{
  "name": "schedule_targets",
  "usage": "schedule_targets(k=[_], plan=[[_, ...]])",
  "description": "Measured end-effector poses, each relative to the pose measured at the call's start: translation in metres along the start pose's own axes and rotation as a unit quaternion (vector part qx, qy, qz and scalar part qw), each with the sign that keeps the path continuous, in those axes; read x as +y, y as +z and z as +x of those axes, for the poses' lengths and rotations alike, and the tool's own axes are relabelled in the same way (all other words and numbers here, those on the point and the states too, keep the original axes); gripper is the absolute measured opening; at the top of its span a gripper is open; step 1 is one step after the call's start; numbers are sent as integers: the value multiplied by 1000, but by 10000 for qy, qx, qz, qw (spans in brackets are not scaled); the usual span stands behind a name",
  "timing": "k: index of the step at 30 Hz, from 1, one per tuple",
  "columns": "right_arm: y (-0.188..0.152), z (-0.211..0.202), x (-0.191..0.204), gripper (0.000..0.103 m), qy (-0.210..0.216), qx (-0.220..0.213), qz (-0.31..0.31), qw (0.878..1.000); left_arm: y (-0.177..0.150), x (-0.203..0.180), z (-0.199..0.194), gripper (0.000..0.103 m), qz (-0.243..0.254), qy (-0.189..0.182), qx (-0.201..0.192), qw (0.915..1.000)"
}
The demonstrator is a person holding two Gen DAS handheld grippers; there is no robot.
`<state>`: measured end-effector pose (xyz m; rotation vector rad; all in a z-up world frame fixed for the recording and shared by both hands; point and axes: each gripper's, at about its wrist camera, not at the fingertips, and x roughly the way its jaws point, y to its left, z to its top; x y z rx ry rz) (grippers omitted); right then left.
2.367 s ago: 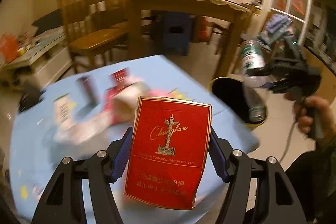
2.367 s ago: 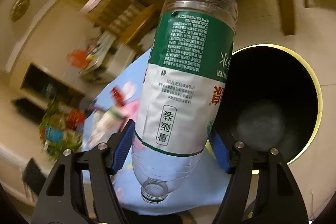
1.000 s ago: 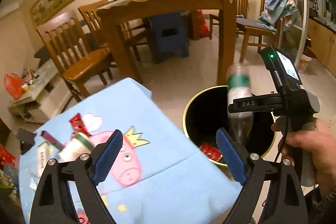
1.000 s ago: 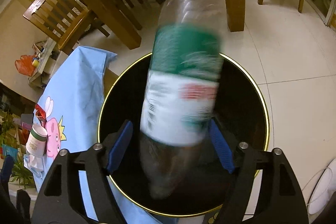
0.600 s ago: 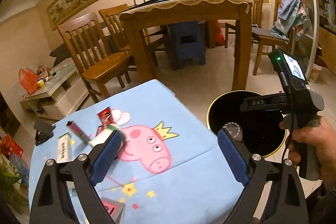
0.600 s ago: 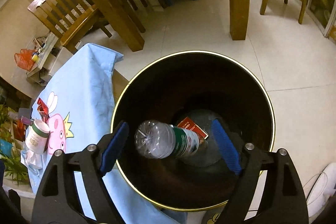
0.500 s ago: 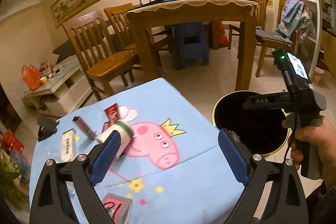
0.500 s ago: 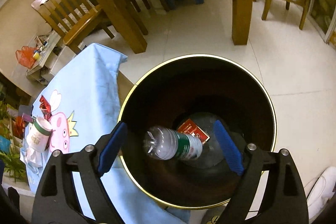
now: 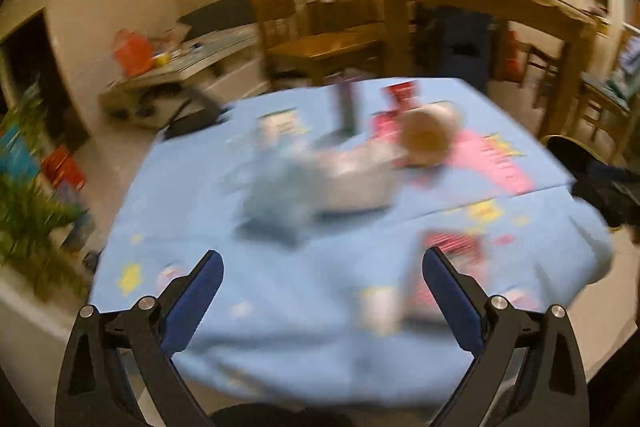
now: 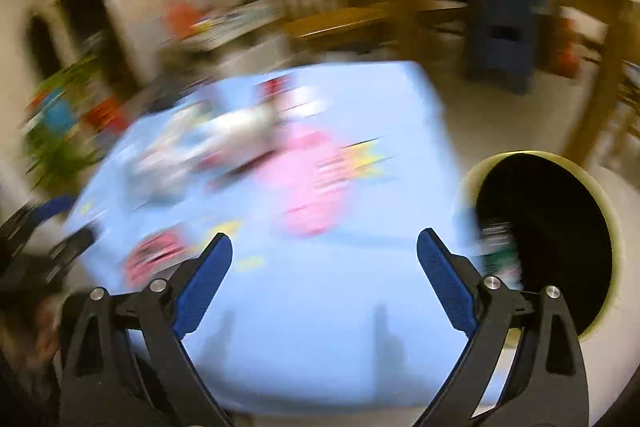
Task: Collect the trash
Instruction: 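Return both tools to the table and approach the playing card, then grasp the playing card with the right tool while the left tool grasps the blue mask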
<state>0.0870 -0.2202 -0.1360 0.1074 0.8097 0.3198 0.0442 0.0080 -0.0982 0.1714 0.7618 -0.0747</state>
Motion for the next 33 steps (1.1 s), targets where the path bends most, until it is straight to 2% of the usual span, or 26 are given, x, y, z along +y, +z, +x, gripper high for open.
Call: schedule_targets(k=[5,9,11,13,15,16,19,21,22,24,25,26,28,30,33], plan=[[-12,36,86,97,246,387,-575,9973,-17,48,6,96,-498,8,190,9986],[-7,60,119,97,-216,466,-946,9942,-23,59,6,96,-533,-47,167,9984],[-5,64,115,97,-314,595,-637,9957,-23,56,6,96,-513,-66,140,9986],[0,65,100,97,-206,703,212,9971,-25,60,7,96,-526,-103,134,9985],[-3,69,87,97,-369,897,1020,9900,-27,61,12,96,-585,-135,175,9980],[-3,71,85,98,-510,921,1195,9872,-27,62,16,96,-623,-167,213,9977],[-1,76,105,97,-581,849,1432,9843,-25,61,20,96,-647,-216,236,9974],[-1,87,123,97,-885,997,1170,9841,-23,61,19,96,-595,-174,198,9979],[-1,89,125,97,-936,937,1108,9850,-21,60,20,96,-502,-82,205,9985],[-1,89,125,88,-1057,861,847,9870,-22,56,21,96,-260,59,197,9994],[0,90,125,73,-1216,878,608,9868,-21,55,22,96,-217,38,196,9996],[-1,89,123,68,-1225,889,335,9879,-21,57,21,96,-239,-94,169,9995],[-5,87,120,60,-1201,942,14,9883,-16,59,20,96,-205,-110,117,9997],[-7,82,115,57,-1123,988,-211,9885,-8,60,22,96,-67,48,67,9999],[-11,64,91,56,-1040,941,-165,9900,6,66,28,96,3,-220,28,9998]])
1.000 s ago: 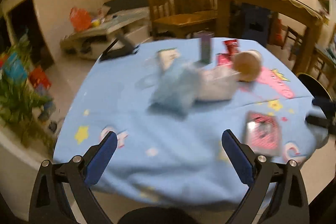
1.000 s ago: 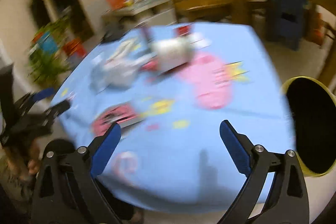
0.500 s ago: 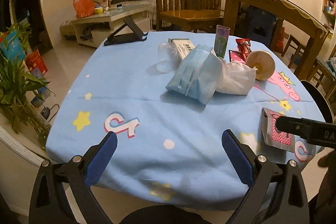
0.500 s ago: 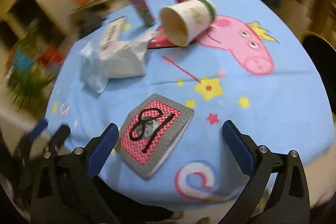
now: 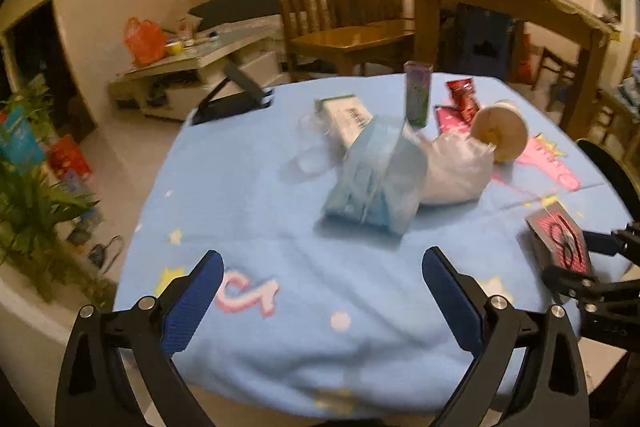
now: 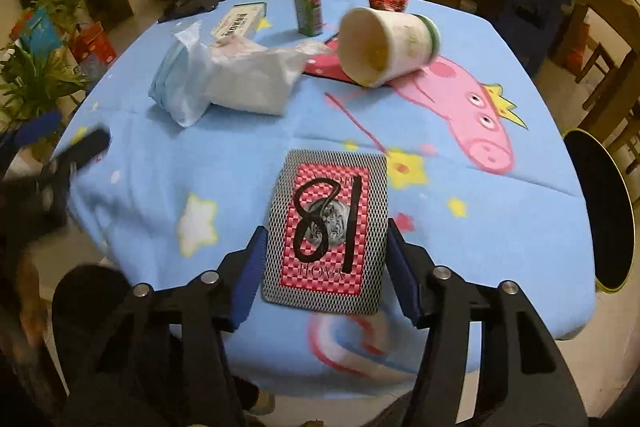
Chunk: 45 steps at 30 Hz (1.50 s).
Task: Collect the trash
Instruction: 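Grasp the playing card with the right tool while the left tool grasps the blue mask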
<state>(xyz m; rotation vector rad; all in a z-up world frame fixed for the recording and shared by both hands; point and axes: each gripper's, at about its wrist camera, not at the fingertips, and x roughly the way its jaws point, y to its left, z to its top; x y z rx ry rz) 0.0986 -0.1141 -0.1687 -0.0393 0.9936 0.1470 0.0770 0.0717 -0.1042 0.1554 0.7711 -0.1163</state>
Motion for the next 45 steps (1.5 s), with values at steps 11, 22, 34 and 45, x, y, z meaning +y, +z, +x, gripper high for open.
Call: schedule_targets(k=[11,22,34,45], plan=[[-19,-25,-87,56,140,-231,796,9965,42,-35,79,54,1040,-855,447,9899],[-26,-40,-90,57,335,-523,757,9952,17,-3,38,12,466,-588,198,9970],[-3,-82,-154,57,119,-1025,610,9928,59,-90,-26,14,356,-1466,-276,9882],[-37,-67,-310,57,-623,-984,2067,9714,81,-285,-18,15,1639,-2263,-189,9600]])
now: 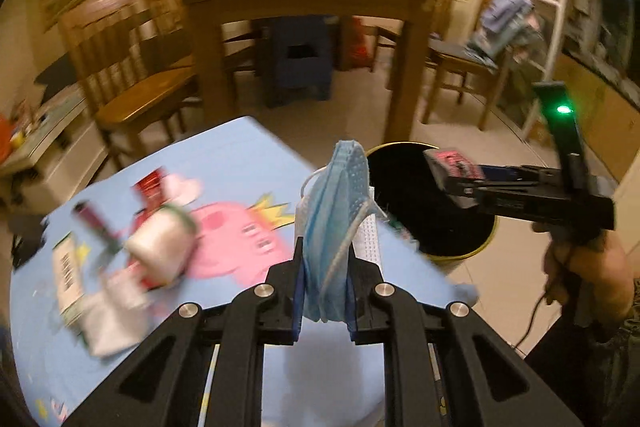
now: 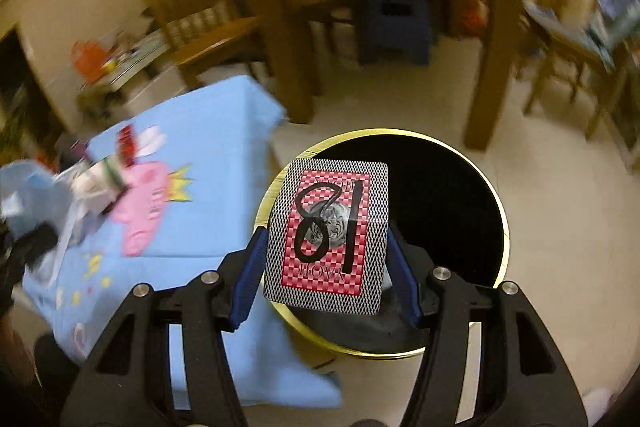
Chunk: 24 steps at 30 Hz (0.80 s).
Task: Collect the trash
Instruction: 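Grasp the playing card with the right tool while the left tool grasps the blue mask, then drop the card and mask into the black bin from both tools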
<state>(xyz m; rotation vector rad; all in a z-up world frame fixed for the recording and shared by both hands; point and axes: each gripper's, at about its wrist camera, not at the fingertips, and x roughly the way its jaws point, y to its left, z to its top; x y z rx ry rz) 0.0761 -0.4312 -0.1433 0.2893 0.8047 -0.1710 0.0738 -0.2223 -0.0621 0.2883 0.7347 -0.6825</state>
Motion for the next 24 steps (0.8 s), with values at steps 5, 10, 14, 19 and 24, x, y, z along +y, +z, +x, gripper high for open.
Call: schedule_targets(k=[5,10,14,19,24], plan=[[5,19,-35,73,-6,276,392,9989,21,-46,31,17,371,-113,47,9992],[6,13,-70,86,178,232,981,9947,29,-75,57,17,585,-211,151,9979],[6,-5,-99,89,110,-14,1443,9895,32,-89,69,18,724,-262,200,9968],[7,-27,-123,91,-113,-364,1952,9800,39,-102,81,22,808,-326,214,9960],[8,-44,-124,93,-358,-609,1926,9787,45,-112,89,49,932,-234,94,9953]])
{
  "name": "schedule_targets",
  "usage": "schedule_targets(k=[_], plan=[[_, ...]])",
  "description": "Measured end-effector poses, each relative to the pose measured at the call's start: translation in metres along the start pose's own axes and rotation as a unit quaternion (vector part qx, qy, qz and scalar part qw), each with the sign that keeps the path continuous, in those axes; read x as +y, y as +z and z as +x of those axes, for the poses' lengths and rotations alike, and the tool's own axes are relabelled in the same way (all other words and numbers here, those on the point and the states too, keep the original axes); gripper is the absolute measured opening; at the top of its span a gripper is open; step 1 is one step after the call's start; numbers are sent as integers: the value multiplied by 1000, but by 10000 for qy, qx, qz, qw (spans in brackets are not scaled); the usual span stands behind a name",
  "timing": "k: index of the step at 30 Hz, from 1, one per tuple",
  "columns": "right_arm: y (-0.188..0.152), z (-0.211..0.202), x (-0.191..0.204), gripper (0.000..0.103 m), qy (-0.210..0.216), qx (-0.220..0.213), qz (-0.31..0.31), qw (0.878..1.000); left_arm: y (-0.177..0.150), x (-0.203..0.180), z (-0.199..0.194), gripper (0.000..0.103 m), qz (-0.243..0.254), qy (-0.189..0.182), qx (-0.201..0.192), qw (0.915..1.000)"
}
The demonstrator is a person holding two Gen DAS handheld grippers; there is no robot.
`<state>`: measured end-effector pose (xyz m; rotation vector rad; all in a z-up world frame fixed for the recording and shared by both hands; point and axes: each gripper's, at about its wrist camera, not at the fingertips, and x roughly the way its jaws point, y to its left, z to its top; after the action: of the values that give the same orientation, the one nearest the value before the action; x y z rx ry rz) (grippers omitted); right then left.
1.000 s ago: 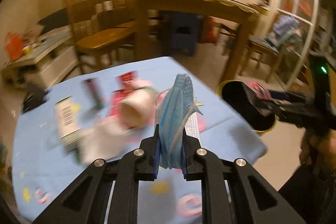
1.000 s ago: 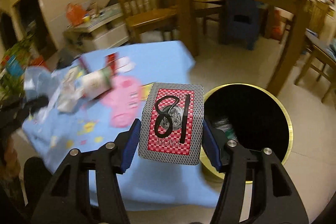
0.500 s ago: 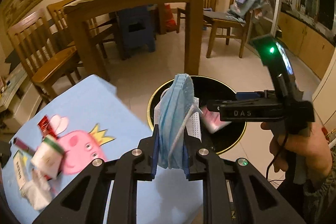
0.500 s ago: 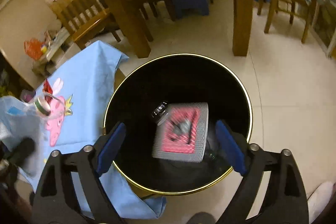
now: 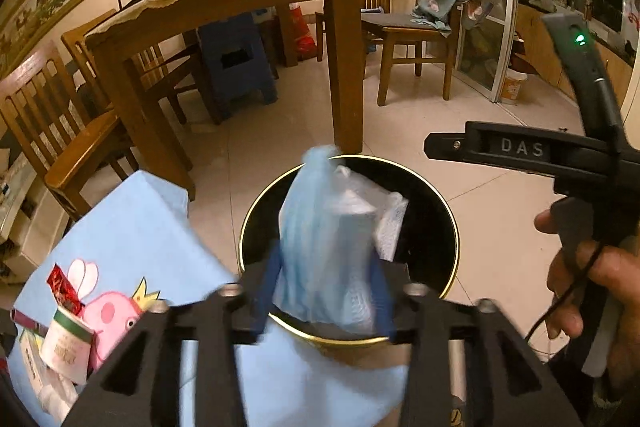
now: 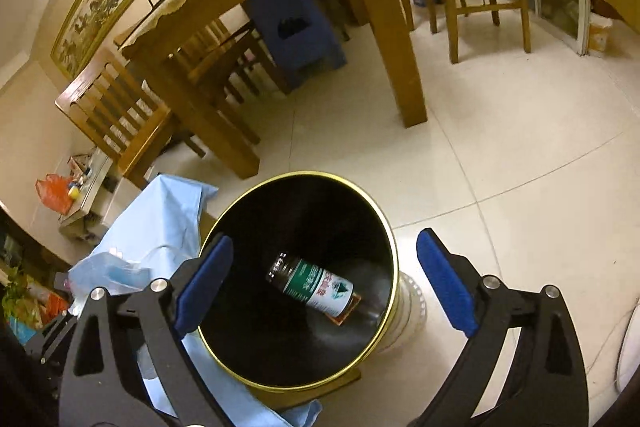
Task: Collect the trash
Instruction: 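Drop the card and mask into the black bin from both tools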
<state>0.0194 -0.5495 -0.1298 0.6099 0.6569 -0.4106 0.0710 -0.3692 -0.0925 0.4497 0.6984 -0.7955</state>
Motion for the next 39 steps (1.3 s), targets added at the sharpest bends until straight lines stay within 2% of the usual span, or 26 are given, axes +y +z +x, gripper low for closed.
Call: schedule_targets(k=[5,8,15,18,26,29,32,35,38,39], plan=[[1,-17,12,95,-393,-359,-314,9981,1,4,1,58,-119,64,-27,9999],[-3,-29,29,97,-687,-693,-714,9927,-4,12,-2,59,-245,120,-29,9996],[-10,-46,64,97,-1028,-1191,-1360,9781,-4,23,-12,62,-422,236,-75,9988],[-13,-55,76,97,-1024,-1375,-1530,9732,-9,28,-20,66,-510,308,-121,9981],[-16,-61,95,97,-972,-1437,-1730,9695,-25,45,-40,66,-758,505,-158,9957],[-22,-57,108,97,-860,-1344,-1855,9696,-34,56,-51,71,-836,777,-184,9933],[-31,-48,124,97,-615,-1170,-2101,9687,-53,70,-65,75,-909,1238,-163,9880],[-51,-37,158,97,-263,-956,-2612,9602,-84,89,-81,75,-959,1959,-30,9759],[-81,-16,198,97,325,-337,-3108,9493,-115,116,-100,78,-1159,2386,82,9641],[-91,-9,208,97,447,-162,-3227,9453,-129,128,-109,82,-1304,2505,138,9592]])
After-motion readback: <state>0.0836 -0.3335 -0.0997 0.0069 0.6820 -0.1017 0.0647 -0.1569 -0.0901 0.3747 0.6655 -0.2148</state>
